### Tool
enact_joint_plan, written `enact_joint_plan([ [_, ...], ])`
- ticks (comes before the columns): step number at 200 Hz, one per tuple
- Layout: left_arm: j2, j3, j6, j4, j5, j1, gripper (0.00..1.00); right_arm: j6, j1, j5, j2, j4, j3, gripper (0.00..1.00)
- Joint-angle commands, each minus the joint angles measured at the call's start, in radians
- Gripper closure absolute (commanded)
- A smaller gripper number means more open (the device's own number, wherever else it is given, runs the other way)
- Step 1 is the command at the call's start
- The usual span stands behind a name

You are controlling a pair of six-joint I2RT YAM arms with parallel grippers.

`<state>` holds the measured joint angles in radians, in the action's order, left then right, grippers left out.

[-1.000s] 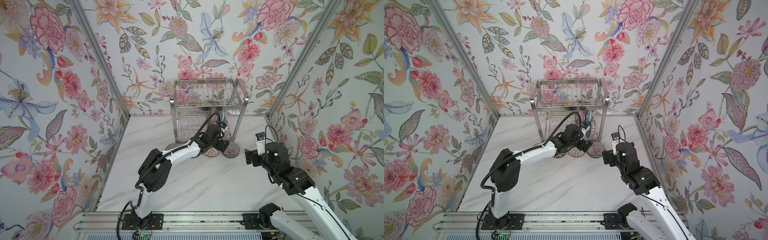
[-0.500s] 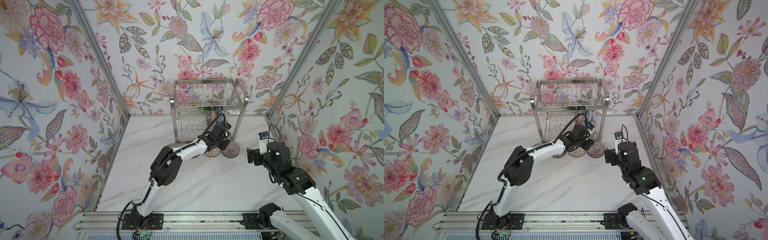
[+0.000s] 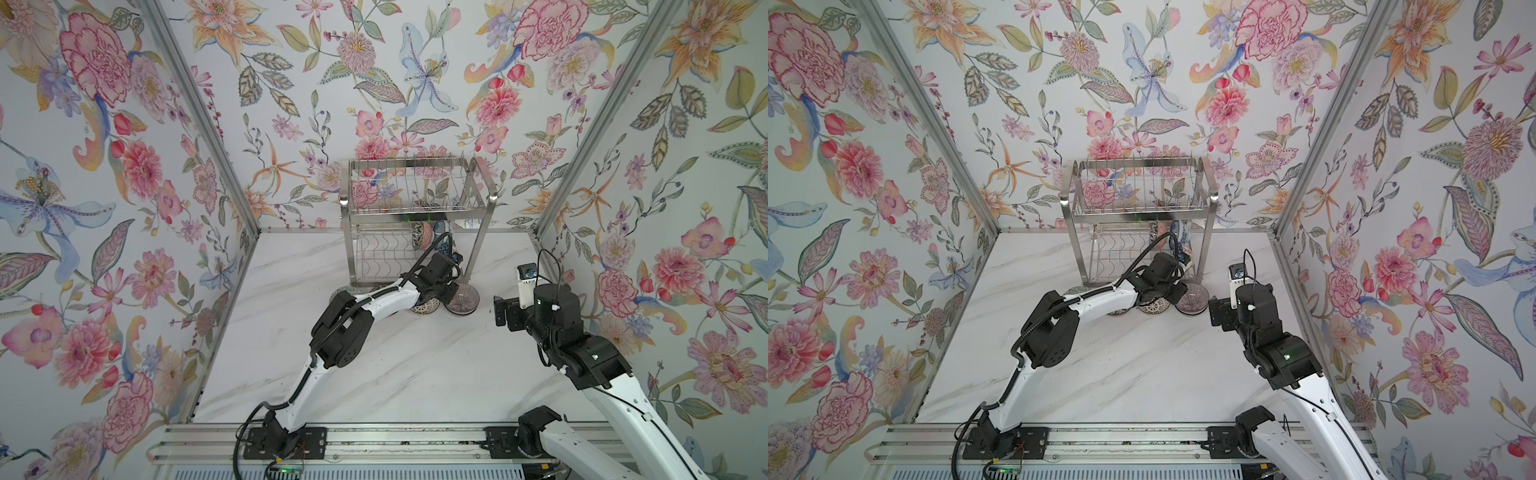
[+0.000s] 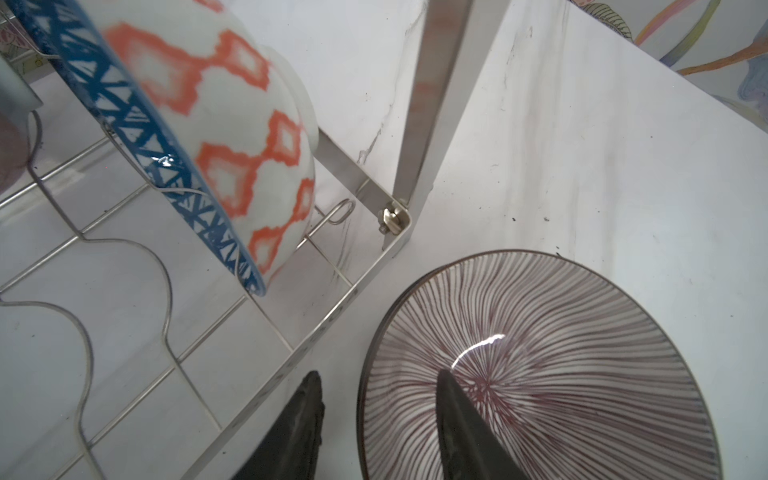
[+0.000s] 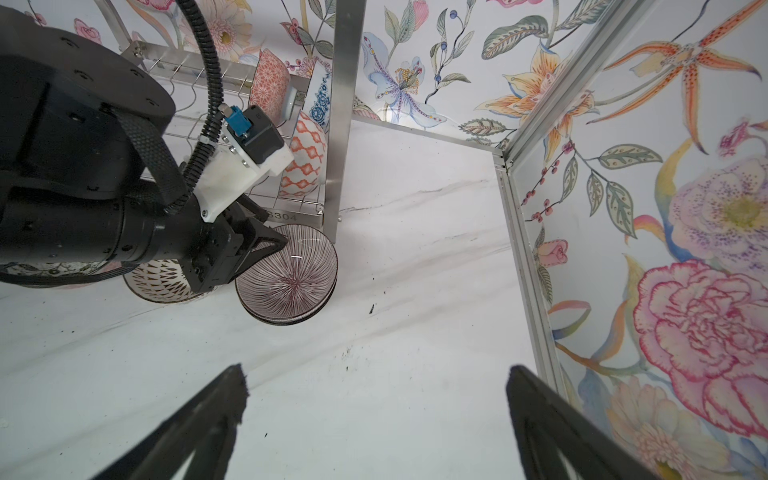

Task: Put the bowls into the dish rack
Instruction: 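Move the left gripper above the purple-striped bowl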

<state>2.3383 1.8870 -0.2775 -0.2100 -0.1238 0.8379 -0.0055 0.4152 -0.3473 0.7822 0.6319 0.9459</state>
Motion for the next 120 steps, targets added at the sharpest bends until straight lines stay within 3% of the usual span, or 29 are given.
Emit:
enact_joint_plan([
  [1,0.031,0.044,0.004,-0.034,0.015,0.002,0.55,0.015,-0.007,0.005,-0.012,-0.014,-0.018,0.01],
  [45,0.033,0.041,0.006,-0.026,0.015,-0.002,0.60,0.013,-0.006,0.004,-0.015,-0.015,-0.022,0.01],
  [120,0.007,0.020,0.009,-0.021,0.024,-0.006,0.77,0.013,-0.006,-0.001,-0.027,-0.018,-0.026,0.01],
])
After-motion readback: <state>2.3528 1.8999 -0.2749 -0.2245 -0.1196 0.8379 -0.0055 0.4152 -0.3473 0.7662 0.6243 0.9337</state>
